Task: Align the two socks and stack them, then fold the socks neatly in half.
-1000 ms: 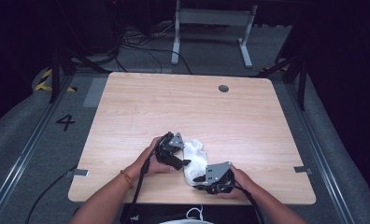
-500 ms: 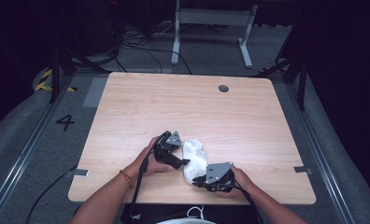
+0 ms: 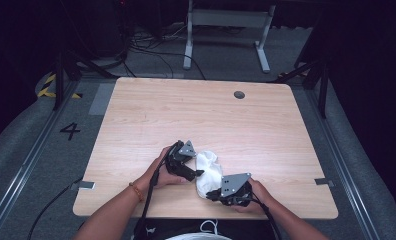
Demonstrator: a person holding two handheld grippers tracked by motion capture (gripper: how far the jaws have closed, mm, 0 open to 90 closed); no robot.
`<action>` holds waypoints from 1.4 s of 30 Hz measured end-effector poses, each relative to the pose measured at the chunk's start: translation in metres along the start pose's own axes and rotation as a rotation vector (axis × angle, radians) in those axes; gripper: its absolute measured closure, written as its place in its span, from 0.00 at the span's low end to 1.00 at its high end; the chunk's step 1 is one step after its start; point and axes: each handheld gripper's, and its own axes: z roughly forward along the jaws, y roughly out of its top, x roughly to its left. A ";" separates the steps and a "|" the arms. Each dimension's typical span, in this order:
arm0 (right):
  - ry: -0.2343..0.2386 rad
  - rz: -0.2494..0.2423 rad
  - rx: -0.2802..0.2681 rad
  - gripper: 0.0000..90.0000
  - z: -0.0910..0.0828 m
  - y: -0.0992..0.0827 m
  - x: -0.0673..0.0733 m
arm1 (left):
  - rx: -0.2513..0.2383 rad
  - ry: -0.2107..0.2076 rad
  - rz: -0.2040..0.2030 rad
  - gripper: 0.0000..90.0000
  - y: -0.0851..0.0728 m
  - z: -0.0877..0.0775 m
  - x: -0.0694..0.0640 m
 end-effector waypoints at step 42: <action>-0.023 0.021 -0.016 0.98 -0.026 0.009 0.010 | -0.003 -0.039 0.039 0.21 0.017 0.002 -0.006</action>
